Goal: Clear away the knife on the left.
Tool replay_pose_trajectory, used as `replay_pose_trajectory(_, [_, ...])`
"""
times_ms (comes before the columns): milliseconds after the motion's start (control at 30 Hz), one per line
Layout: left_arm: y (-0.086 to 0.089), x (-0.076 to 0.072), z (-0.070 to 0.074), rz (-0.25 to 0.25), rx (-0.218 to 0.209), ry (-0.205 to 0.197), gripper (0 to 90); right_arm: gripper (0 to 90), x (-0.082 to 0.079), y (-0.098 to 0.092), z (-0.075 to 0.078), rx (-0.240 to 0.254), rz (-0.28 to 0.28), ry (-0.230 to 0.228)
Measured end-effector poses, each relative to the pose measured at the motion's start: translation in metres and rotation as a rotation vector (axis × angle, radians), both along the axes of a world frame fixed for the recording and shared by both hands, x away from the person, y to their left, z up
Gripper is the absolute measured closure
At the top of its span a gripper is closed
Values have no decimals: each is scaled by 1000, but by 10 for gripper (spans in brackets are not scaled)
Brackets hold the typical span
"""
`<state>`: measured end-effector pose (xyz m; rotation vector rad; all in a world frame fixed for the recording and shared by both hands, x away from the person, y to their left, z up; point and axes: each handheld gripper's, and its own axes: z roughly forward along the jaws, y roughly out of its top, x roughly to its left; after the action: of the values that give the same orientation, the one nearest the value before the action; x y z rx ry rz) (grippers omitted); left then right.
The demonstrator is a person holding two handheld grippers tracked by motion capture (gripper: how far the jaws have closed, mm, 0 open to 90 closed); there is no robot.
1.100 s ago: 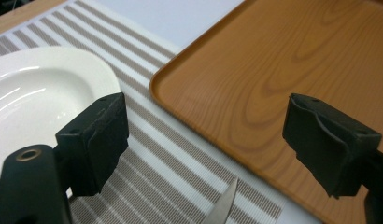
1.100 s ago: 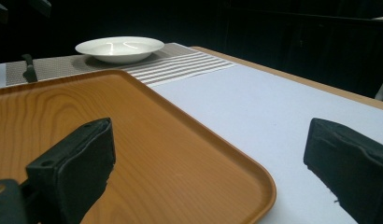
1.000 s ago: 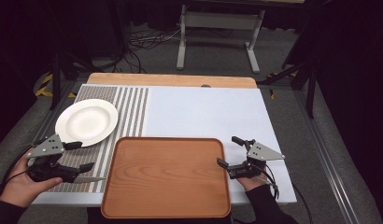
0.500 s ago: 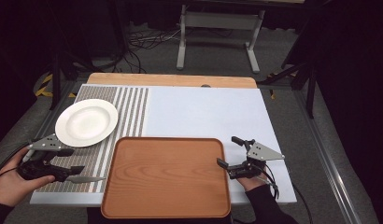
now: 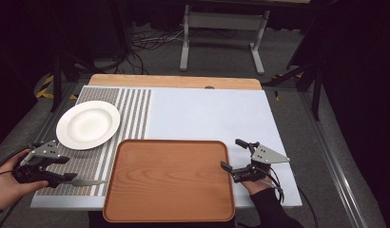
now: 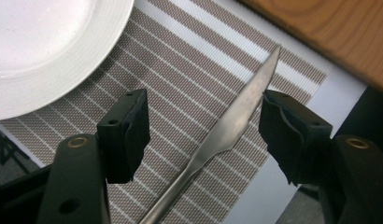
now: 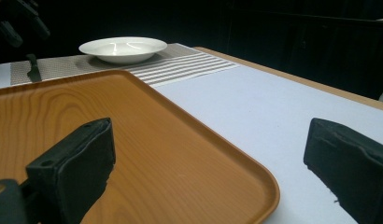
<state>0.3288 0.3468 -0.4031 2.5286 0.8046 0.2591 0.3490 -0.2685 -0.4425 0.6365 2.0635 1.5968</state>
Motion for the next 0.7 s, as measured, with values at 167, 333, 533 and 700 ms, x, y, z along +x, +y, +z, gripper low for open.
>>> replay_pose_trajectory(167, [4,1,-2,-43,68,13,360,30,0,0,0,1,1,2])
replay_pose_trajectory(333, [6,3,-5,-74,120,12,368,30,0,0,0,2,3,1])
replay_pose_trajectory(533, [9,6,-10,-120,177,41,381,30,0,0,0,1,4,0])
replay_pose_trajectory(700, [10,11,-14,-189,253,75,383,30,0,1,0,-1,4,0])
